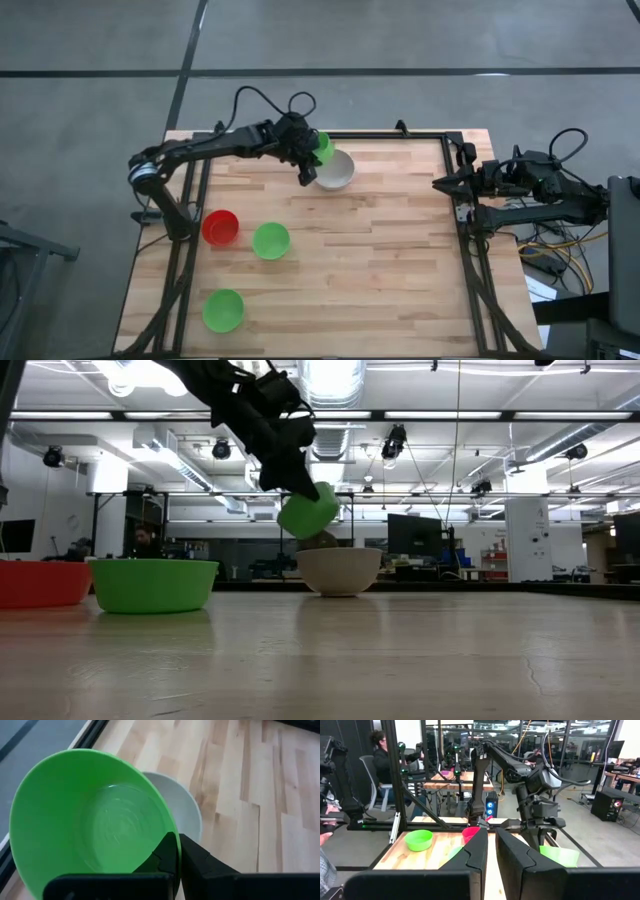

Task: Nest bowls inside each other
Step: Stack the top green bowl on the white bowl

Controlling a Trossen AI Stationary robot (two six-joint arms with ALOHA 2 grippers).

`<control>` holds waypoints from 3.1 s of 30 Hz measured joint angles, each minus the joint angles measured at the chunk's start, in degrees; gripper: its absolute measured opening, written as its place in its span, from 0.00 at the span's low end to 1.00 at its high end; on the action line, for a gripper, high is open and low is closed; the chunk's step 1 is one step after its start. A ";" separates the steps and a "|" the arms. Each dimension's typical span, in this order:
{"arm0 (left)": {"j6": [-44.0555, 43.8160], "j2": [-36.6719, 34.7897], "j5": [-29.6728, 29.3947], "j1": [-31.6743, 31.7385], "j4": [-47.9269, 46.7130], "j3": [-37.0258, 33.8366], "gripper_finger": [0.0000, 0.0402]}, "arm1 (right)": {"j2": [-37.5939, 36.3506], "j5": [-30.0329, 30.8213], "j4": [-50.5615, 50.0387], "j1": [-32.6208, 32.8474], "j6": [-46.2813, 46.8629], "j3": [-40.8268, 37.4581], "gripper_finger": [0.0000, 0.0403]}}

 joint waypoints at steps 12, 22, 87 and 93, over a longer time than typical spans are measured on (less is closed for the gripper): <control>1.56 2.05 1.81 0.00 3.52 -0.17 0.02 | 0.01 0.00 0.00 0.01 0.00 -0.01 0.08; 1.47 4.89 3.08 -0.04 5.27 -0.17 0.02 | 0.00 0.00 0.00 0.01 0.00 -0.02 0.08; -1.31 9.75 9.60 -1.38 12.97 -4.00 0.02 | 0.02 0.00 0.00 0.01 0.00 0.00 0.08; -1.37 9.75 9.55 -1.38 12.71 -4.00 0.02 | 0.01 0.00 0.00 0.02 -0.02 0.00 0.08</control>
